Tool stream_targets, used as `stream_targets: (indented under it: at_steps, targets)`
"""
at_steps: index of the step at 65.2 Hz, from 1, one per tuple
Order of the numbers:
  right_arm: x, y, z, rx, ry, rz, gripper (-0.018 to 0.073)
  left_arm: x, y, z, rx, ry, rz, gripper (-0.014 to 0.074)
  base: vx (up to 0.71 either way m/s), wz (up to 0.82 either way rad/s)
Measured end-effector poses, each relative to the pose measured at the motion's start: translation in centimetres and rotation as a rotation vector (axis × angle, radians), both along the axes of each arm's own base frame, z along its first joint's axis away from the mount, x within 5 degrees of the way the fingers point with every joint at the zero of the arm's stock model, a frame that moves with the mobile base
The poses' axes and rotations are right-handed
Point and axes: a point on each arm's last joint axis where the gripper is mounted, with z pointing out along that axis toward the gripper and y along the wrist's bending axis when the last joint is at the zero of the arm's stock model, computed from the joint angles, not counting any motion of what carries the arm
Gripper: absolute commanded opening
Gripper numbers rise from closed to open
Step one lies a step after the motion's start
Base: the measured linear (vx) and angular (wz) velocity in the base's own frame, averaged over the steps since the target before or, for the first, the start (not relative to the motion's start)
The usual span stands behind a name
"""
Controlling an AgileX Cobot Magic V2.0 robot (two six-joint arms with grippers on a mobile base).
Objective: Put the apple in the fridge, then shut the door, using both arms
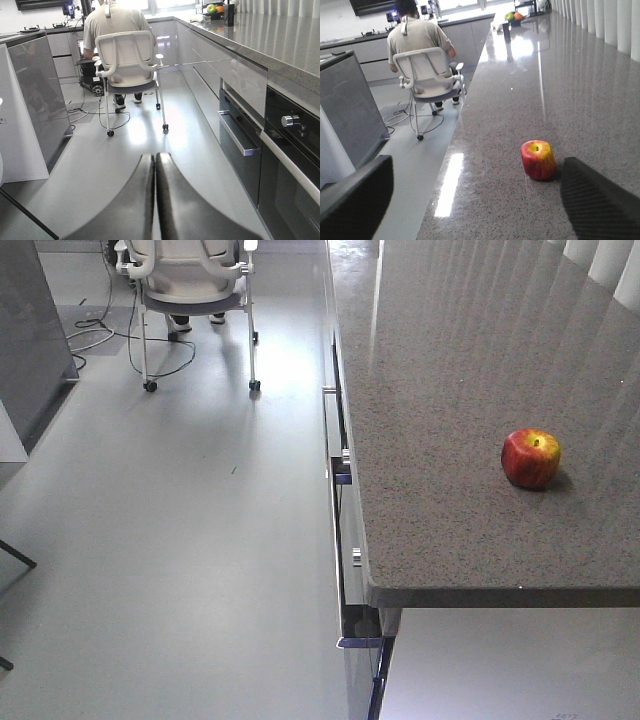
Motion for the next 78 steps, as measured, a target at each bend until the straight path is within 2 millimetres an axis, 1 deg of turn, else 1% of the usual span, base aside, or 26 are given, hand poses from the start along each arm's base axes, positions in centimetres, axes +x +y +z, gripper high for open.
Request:
stream_targets:
  at_steps: [8, 12, 19, 27, 33, 37, 42, 45, 48, 53, 56, 64, 69, 75, 78]
  targets:
    - [1.0, 0.2, 0.4, 0.0, 0.015, 0.023, 0.0708, 0.0, 0.0, 0.0, 0.0, 0.0, 0.0, -0.0006, 0.0, 0.0]
    - [1.5, 0.2, 1.3, -0.03, 0.006, 0.037, 0.0699, 0.0, 0.0, 0.0, 0.0, 0.0, 0.0, -0.0006, 0.0, 0.0]
    - [3.1, 0.2, 3.8, -0.082, -0.017, 0.045, 0.0692, 0.0, 0.0, 0.0, 0.0, 0.0, 0.0, -0.0006, 0.0, 0.0]
    - [6.6, -0.1, 5.9, -0.128, 0.016, 0.04, 0.0687, 0.0, 0.0, 0.0, 0.0, 0.0, 0.0, -0.0006, 0.0, 0.0]
    - [10.0, -0.5, 7.0, -0.155, 0.061, 0.021, 0.0684, 0.0, 0.0, 0.0, 0.0, 0.0, 0.0, -0.0006, 0.0, 0.0]
    - [12.6, -0.8, 6.9, -0.168, 0.117, 0.005, 0.068, 0.0, 0.0, 0.0, 0.0, 0.0, 0.0, -0.0006, 0.0, 0.0]
    - [15.2, -1.1, 6.8, -0.171, 0.177, -0.009, 0.0676, 0.0, 0.0, 0.0, 0.0, 0.0, 0.0, -0.0006, 0.0, 0.0]
    - [17.2, -1.3, 6.3, -0.181, 0.237, -0.014, 0.0671, 0.0, 0.0, 0.0, 0.0, 0.0, 0.0, -0.0006, 0.0, 0.0]
    - [18.8, -1.5, 5.9, -0.188, 0.283, -0.017, 0.0669, 0.0, 0.0, 0.0, 0.0, 0.0, 0.0, -0.0006, 0.0, 0.0]
    - [20.9, -1.6, 5.3, -0.189, 0.34, -0.017, 0.0665, 0.0, 0.0, 0.0, 0.0, 0.0, 0.0, -0.0006, 0.0, 0.0]
    - [22.4, -1.7, 4.6, -0.179, 0.383, -0.017, 0.0664, 0.0, 0.0, 0.0, 0.0, 0.0, 0.0, -0.0006, 0.0, 0.0]
    - [25.0, -1.8, 3.3, -0.138, 0.447, -0.026, 0.0657, 0.0, 0.0, 0.0, 0.0, 0.0, 0.0, -0.0006, 0.0, 0.0]
    - [26.8, -1.9, 2.1, -0.129, 0.486, -0.03, 0.0653, 0.0, 0.0, 0.0, 0.0, 0.0, 0.0, -0.0006, 0.0, 0.0]
    - [28.4, -2.0, 1.2, -0.123, 0.517, -0.031, 0.0652, 0.0, 0.0, 0.0, 0.0, 0.0, 0.0, -0.0006, 0.0, 0.0]
    - [29.4, -2.1, 0.3, -0.122, 0.542, -0.029, 0.0651, 0.0, 0.0, 0.0, 0.0, 0.0, 0.0, -0.0006, 0.0, 0.0]
